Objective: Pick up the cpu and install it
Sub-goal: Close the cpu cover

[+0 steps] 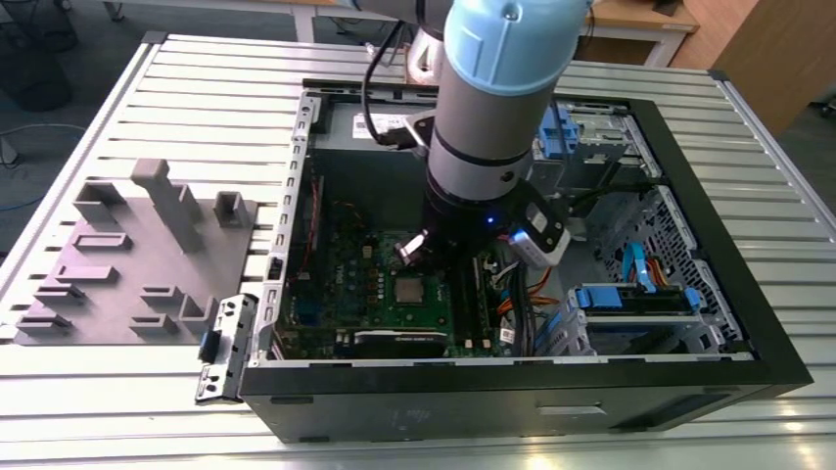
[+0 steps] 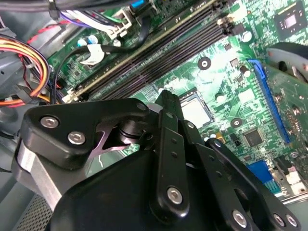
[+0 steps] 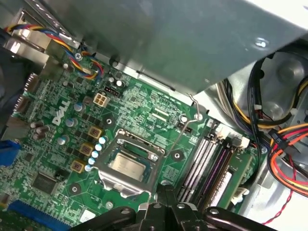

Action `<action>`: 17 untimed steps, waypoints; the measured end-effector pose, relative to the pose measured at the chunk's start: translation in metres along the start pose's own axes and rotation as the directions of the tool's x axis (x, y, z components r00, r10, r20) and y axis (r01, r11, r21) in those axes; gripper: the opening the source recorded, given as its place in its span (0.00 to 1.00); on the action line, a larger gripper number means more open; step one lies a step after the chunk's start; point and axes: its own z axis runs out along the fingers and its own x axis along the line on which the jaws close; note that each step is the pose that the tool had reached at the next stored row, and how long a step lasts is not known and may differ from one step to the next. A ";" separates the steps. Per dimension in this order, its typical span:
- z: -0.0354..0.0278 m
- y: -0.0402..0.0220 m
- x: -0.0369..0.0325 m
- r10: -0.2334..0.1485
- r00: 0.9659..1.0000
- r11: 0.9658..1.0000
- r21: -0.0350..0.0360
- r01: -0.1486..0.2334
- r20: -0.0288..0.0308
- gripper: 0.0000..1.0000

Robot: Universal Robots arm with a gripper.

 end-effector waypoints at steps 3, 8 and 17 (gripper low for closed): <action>0.0000 -0.0021 -0.0027 -0.002 1.000 1.000 0.000 0.002 0.000 0.11; 0.0001 -0.0058 -0.0089 -0.006 1.000 1.000 0.000 0.006 0.000 0.11; 0.0000 -0.0046 -0.0071 -0.006 1.000 1.000 0.000 0.006 0.000 0.11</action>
